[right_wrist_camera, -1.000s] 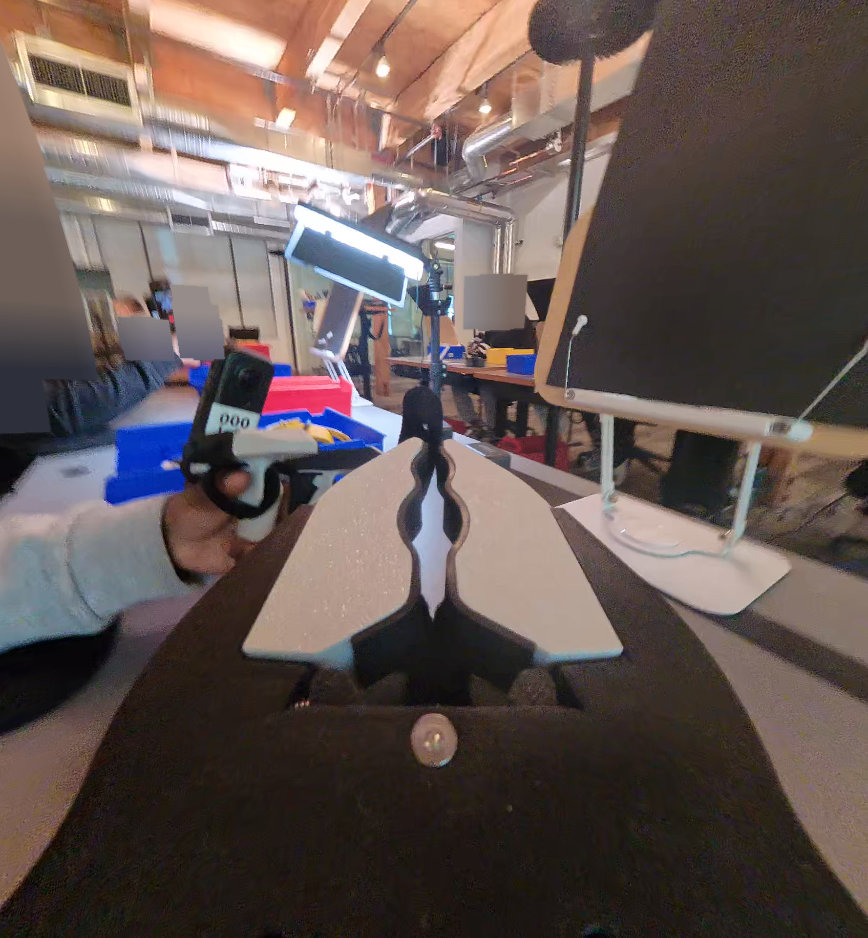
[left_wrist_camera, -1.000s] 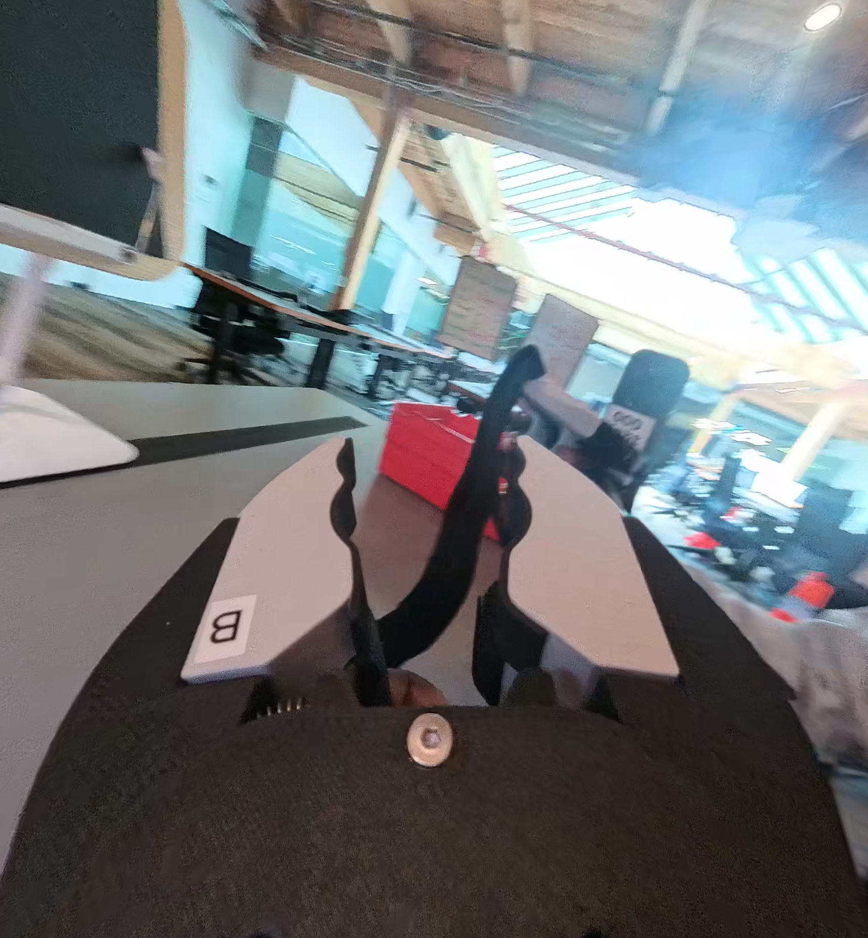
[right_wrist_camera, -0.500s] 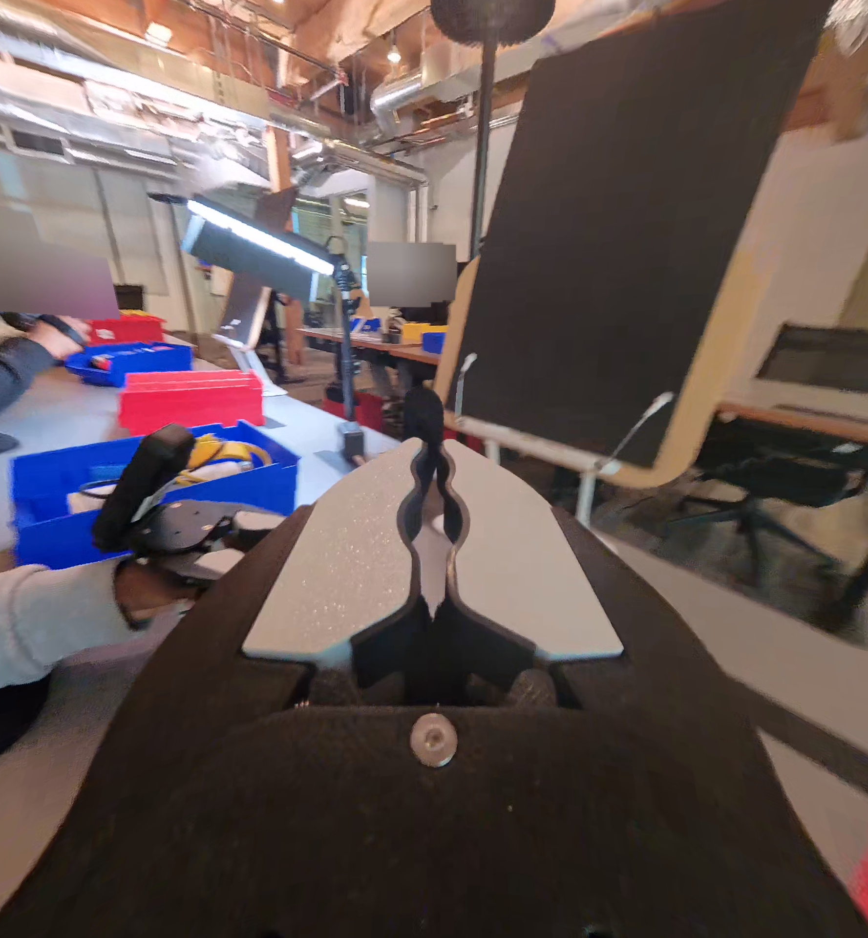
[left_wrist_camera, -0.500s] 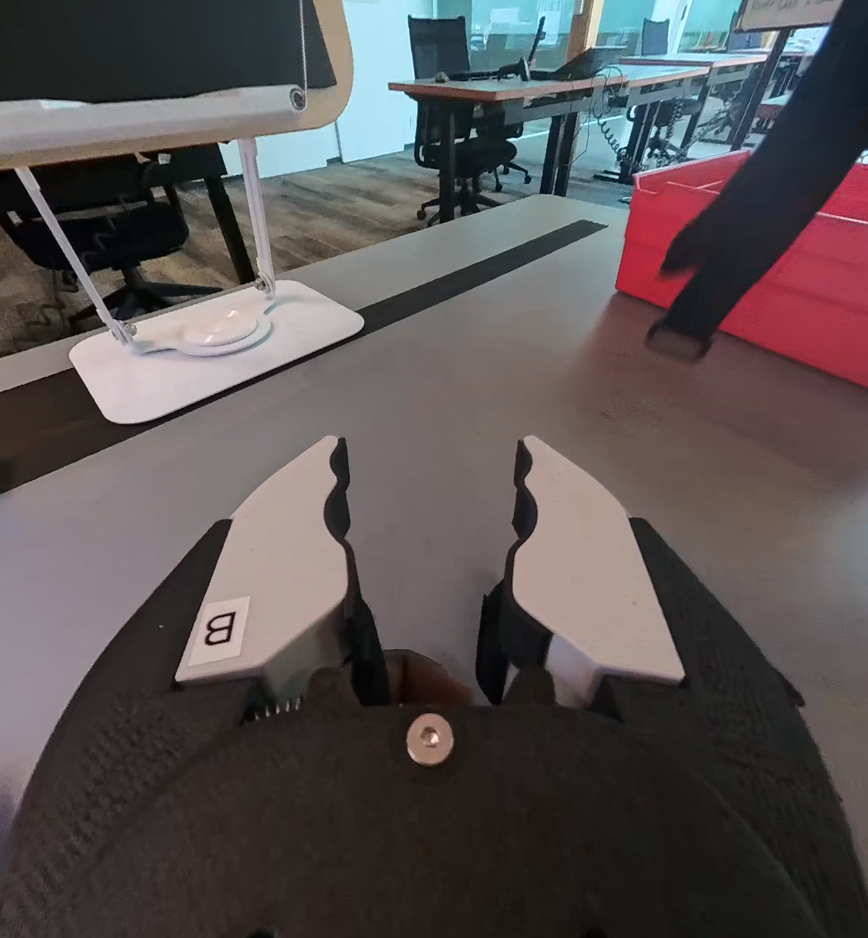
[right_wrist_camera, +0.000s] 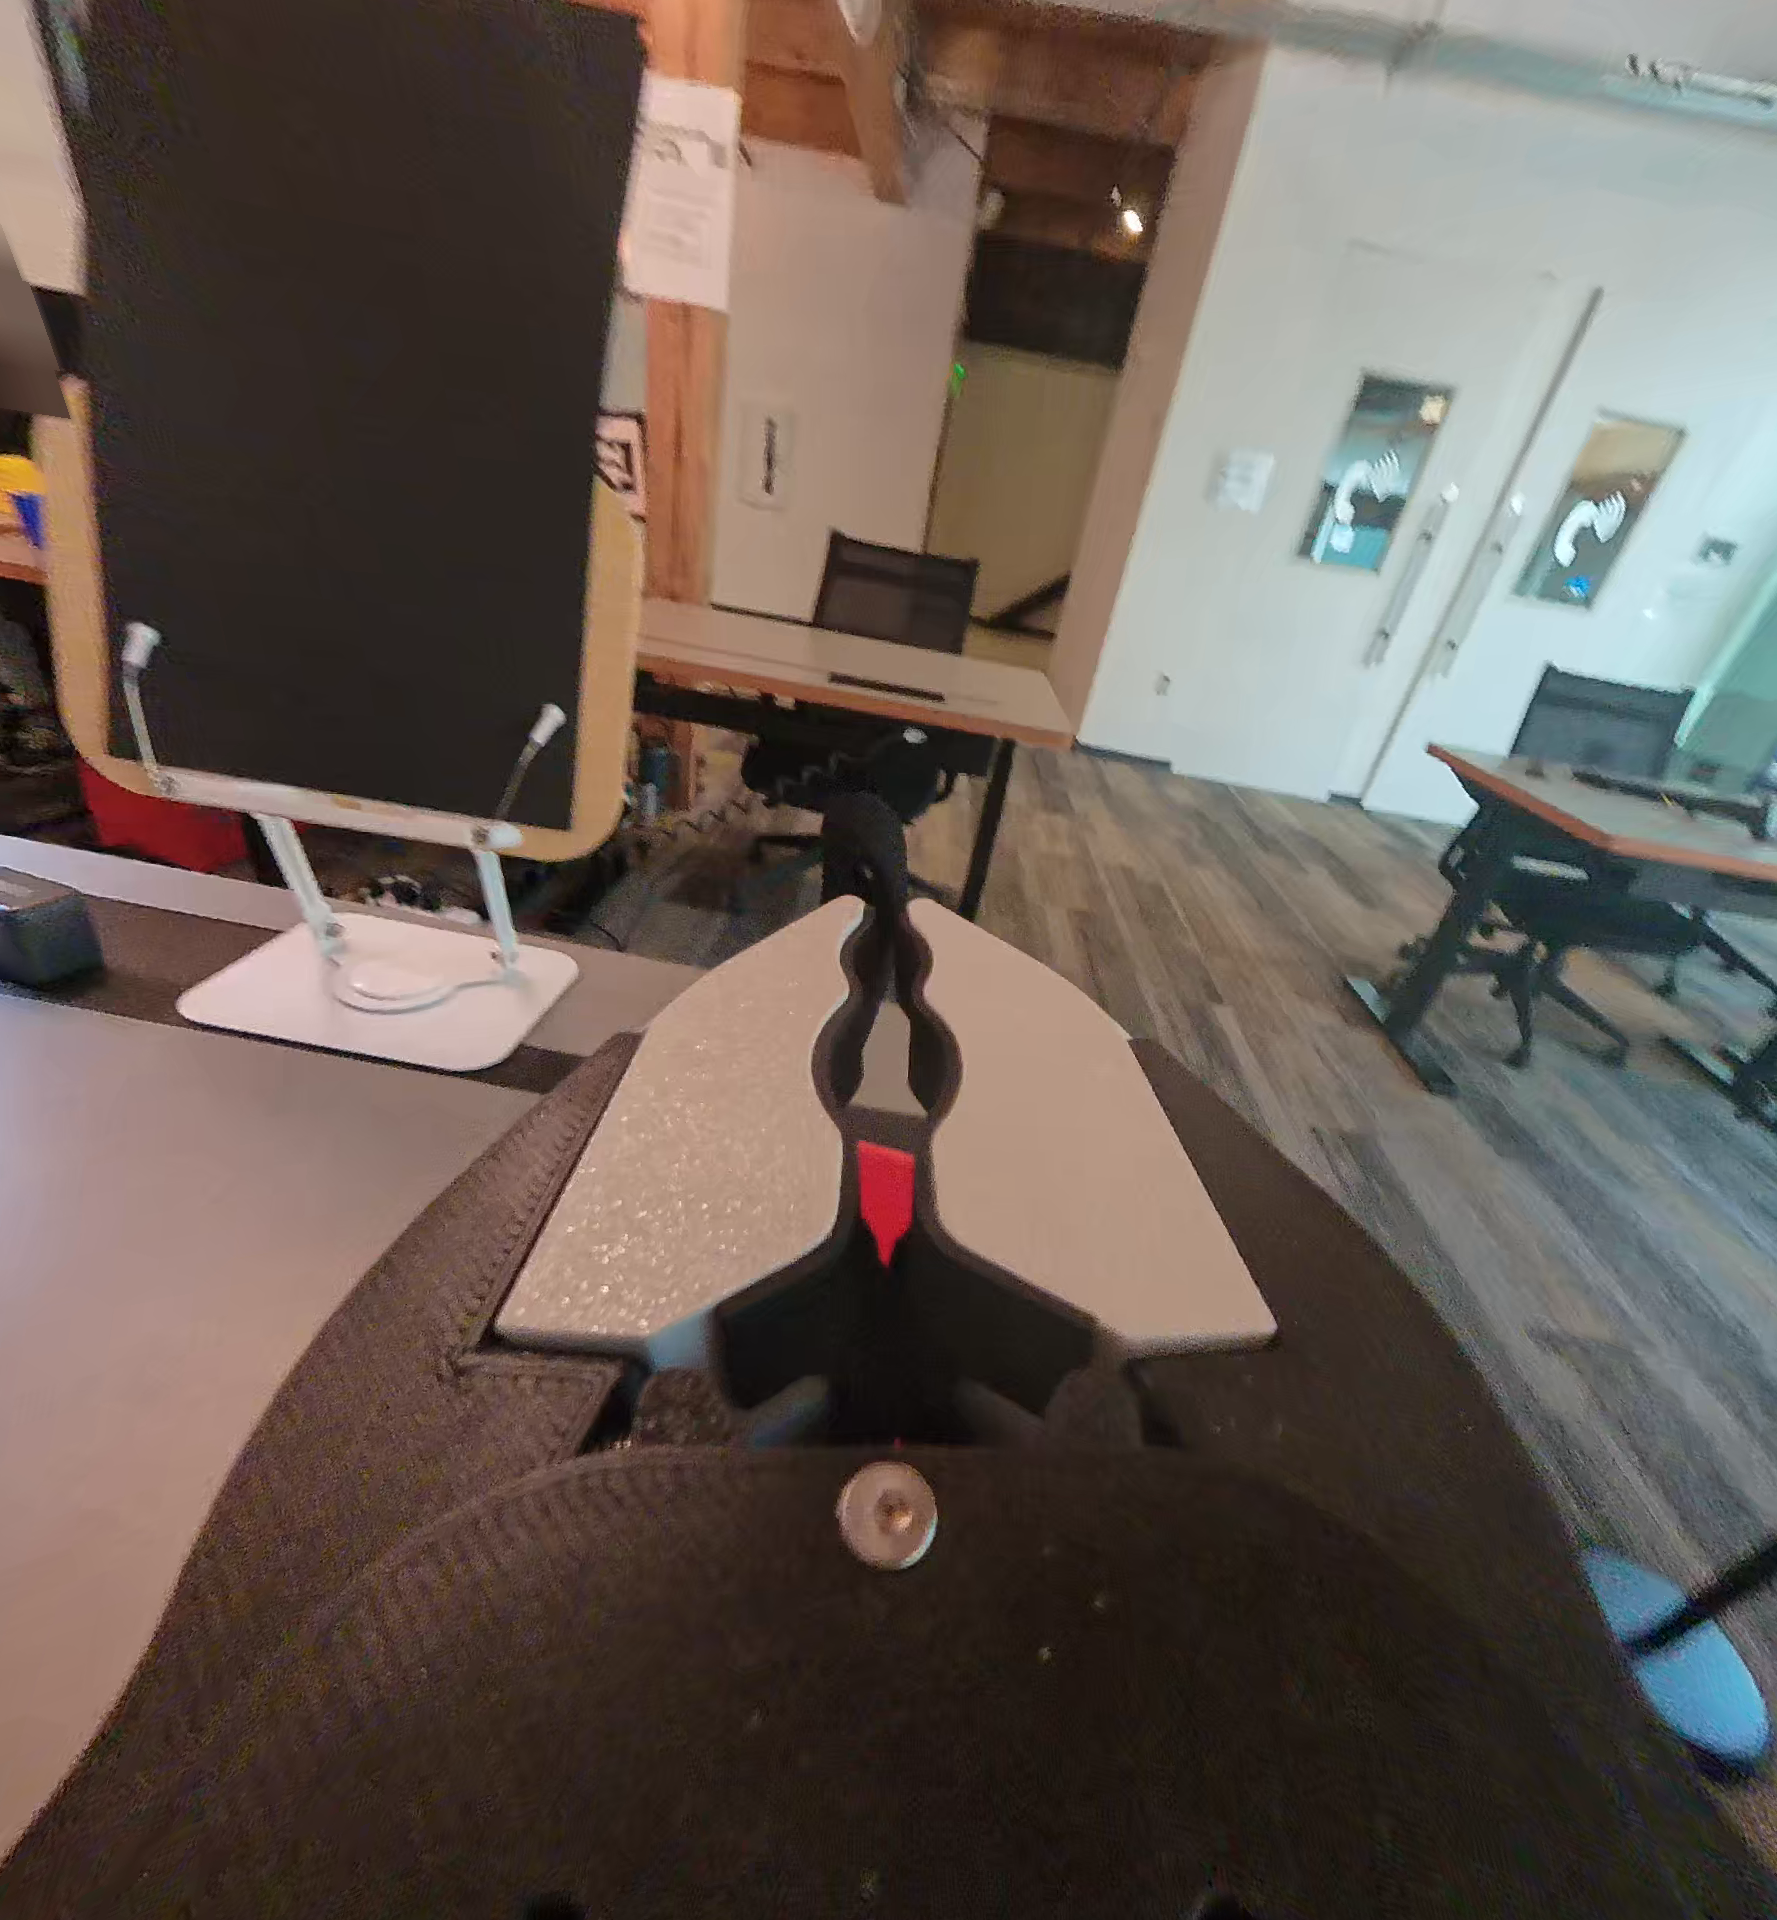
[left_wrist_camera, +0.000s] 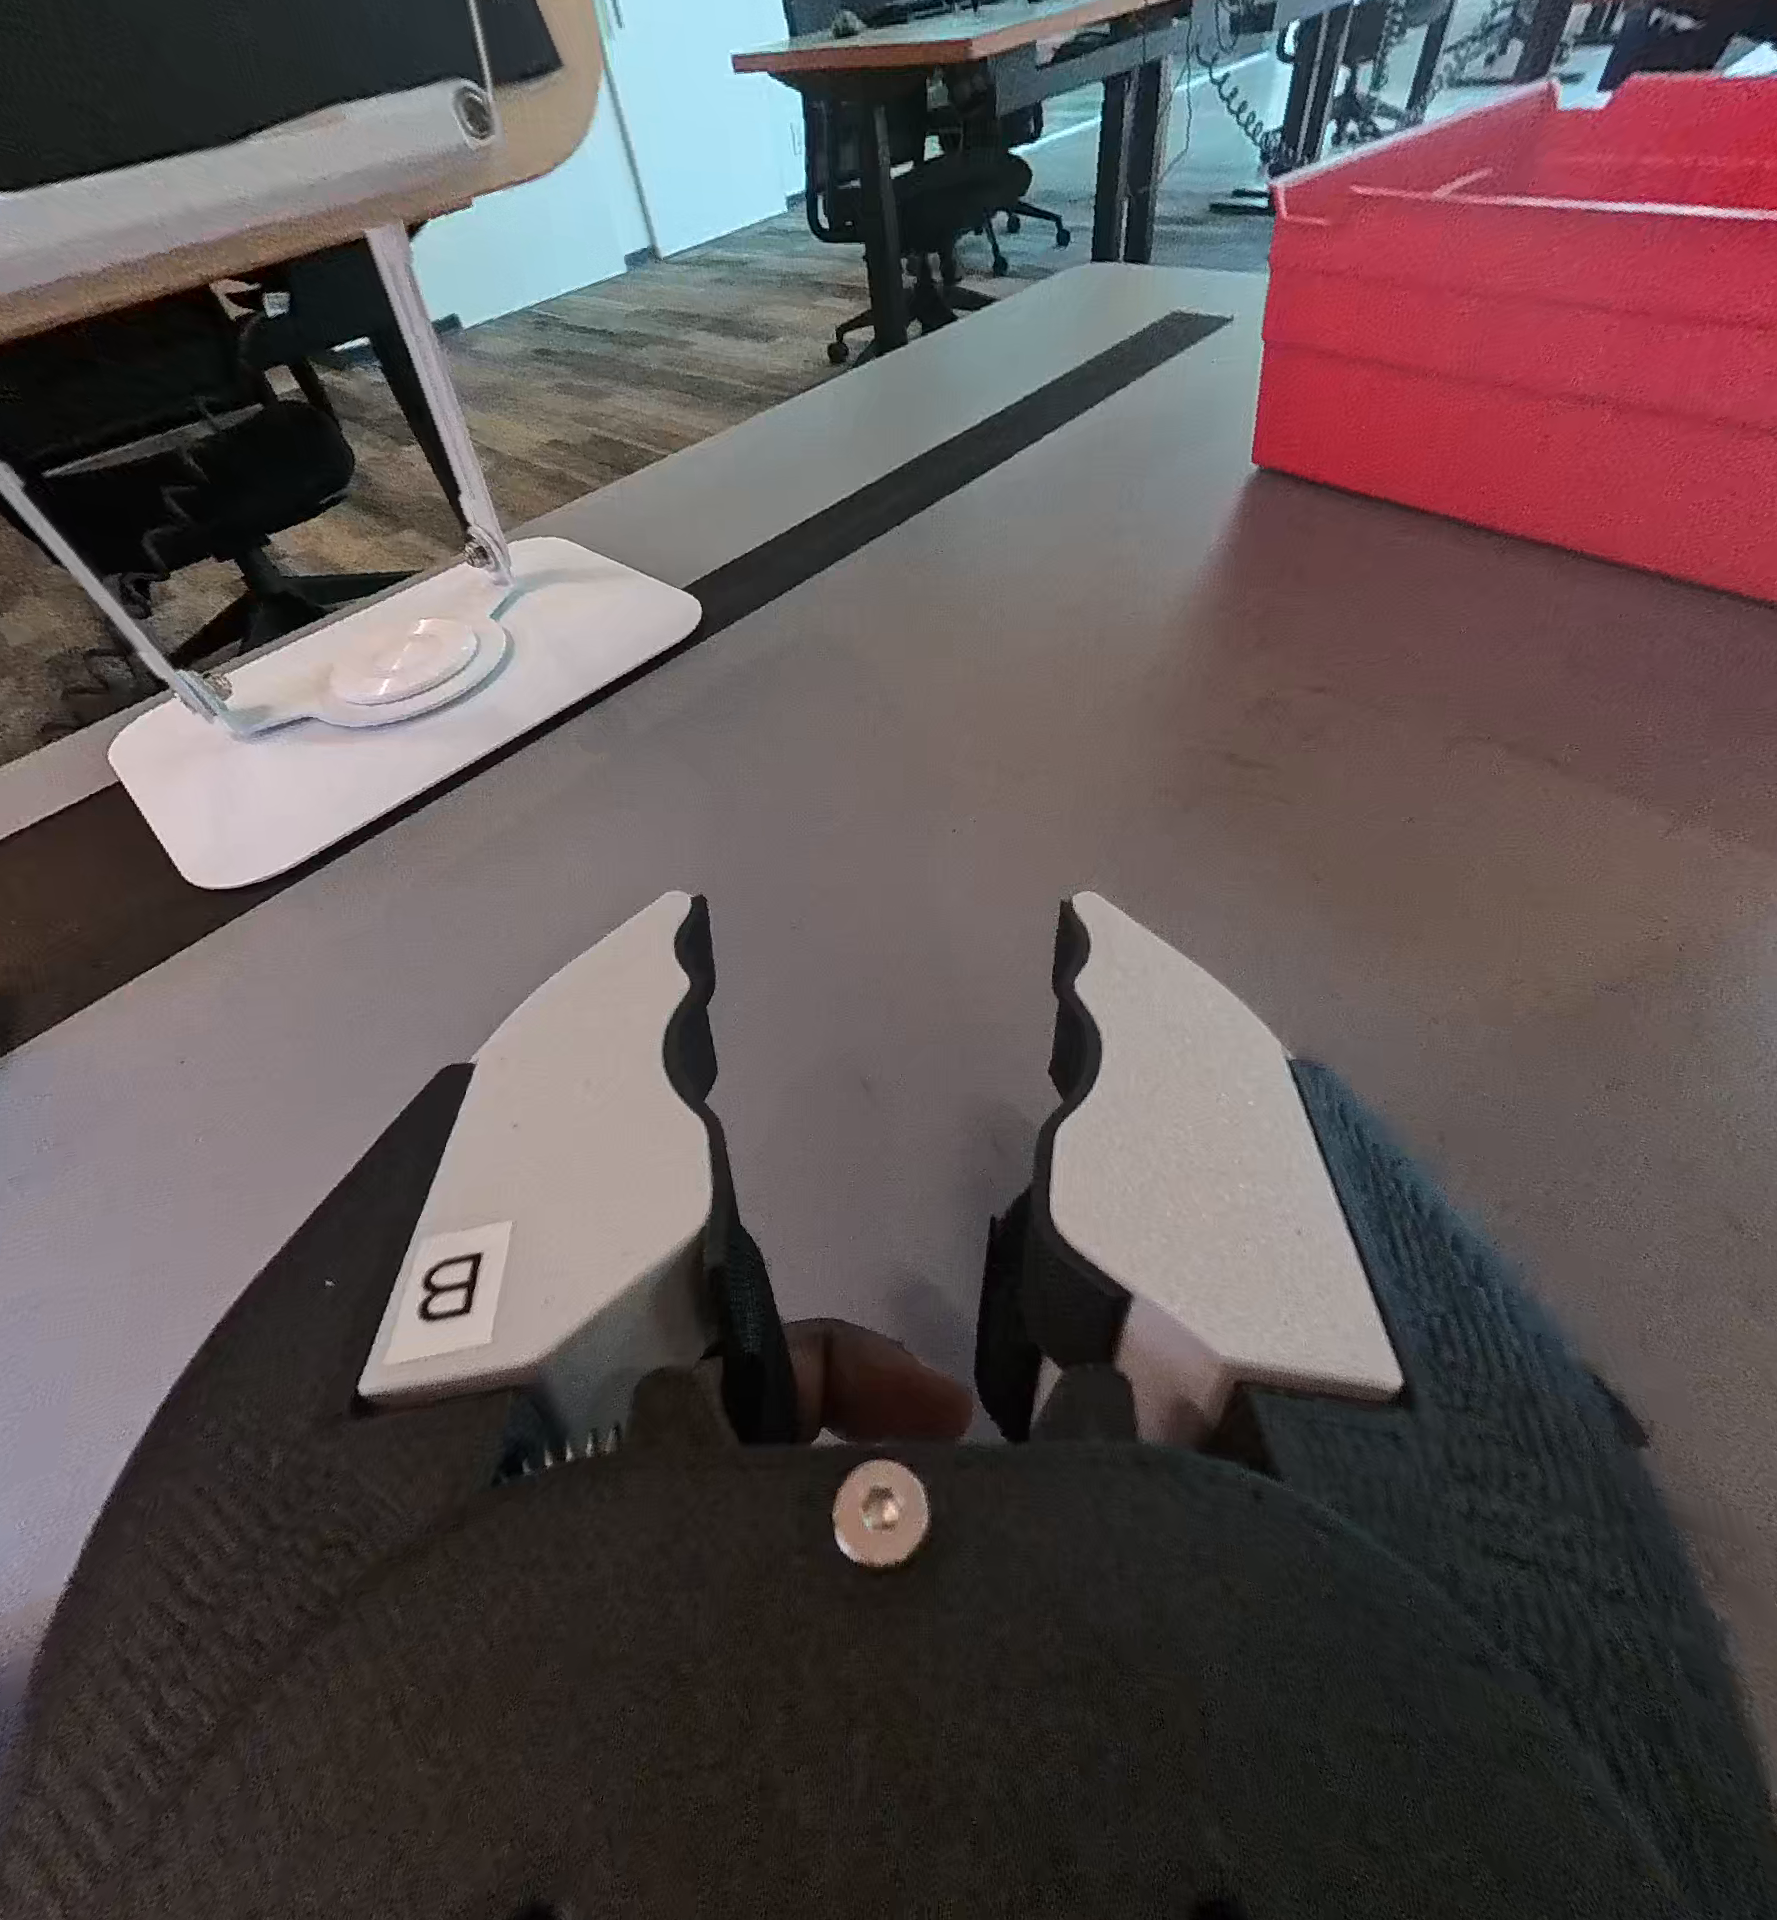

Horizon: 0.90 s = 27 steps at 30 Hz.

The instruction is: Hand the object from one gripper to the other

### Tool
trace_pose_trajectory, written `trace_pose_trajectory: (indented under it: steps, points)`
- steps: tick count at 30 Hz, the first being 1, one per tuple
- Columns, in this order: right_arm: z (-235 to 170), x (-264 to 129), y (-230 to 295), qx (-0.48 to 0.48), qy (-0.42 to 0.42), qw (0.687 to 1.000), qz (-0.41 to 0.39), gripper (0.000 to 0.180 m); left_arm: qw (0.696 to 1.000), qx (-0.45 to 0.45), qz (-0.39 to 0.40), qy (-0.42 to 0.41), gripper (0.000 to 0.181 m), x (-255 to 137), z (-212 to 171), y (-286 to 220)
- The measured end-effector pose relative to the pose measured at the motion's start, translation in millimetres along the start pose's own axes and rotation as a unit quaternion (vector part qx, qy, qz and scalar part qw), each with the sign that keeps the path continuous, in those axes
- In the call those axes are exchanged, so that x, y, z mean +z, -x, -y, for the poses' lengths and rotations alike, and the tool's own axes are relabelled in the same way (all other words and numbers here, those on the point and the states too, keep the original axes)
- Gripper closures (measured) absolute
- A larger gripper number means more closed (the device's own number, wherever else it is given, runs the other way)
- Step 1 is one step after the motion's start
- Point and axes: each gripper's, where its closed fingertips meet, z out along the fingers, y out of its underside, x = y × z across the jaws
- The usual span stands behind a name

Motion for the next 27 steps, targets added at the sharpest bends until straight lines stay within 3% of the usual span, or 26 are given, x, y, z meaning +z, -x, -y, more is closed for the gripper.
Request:
trace_pose_trajectory:
  steps: [12,19,27]
  points:
    - [-95.3,2.3,-51.4,-0.004,0.213,0.974,-0.076,0.176,0.999,0.03,-0.001,0.026,0.117,4.1,-8.6,-5.5]
    - [-157.2,19.4,-53.9,0.054,0.297,0.952,-0.041,0.175,0.999,0.033,-0.001,0.031,0.117,4.9,-10.4,-5.1]
    - [-198.4,35.5,-46.4,0.089,0.344,0.935,-0.011,0.175,0.999,0.041,-0.001,0.031,0.117,4.6,-9.4,-6.2]
